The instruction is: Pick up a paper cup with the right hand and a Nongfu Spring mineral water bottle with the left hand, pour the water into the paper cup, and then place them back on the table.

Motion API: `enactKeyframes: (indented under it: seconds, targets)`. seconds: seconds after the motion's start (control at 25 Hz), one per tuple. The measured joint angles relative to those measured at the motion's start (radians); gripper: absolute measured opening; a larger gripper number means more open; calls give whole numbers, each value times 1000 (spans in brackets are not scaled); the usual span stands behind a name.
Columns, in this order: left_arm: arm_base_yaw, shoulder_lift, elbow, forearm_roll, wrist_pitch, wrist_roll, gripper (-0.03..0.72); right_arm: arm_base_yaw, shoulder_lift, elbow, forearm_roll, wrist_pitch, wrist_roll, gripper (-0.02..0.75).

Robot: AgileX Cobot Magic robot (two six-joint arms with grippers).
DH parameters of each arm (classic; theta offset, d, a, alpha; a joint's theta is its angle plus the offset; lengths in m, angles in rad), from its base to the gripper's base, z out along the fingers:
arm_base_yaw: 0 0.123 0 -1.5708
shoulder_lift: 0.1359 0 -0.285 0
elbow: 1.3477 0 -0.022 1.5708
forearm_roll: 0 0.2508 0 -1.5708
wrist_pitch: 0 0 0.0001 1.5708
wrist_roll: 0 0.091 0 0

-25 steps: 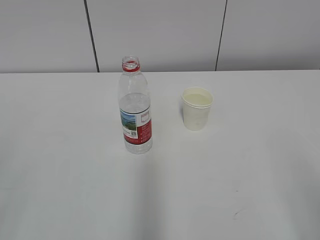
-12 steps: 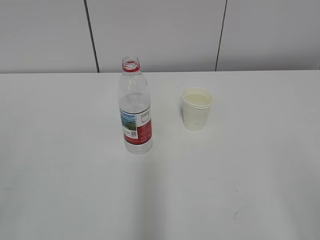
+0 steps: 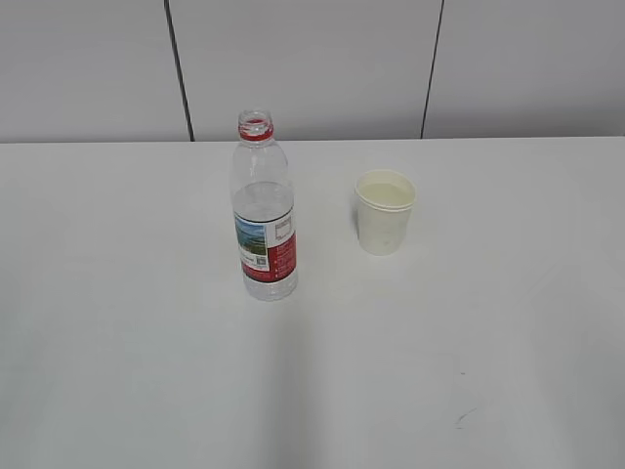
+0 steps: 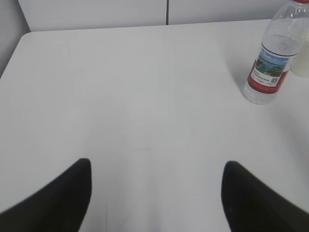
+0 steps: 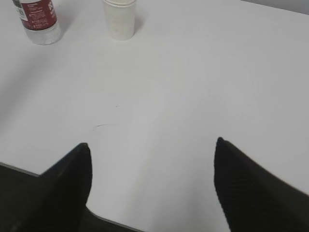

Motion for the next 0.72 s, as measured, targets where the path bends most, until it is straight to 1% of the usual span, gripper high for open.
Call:
enactKeyframes:
  seconds: [0.12,0.44,0.72]
  targets:
    - [0,0,0,1,0,0,500,10,0,0,-8,0,16,582]
    - [0,0,0,1,0,0,500,10,0,0,-102,-7,157,582]
    - [0,0,0,1,1,0,491,10,0,0,-112,-7,173,582]
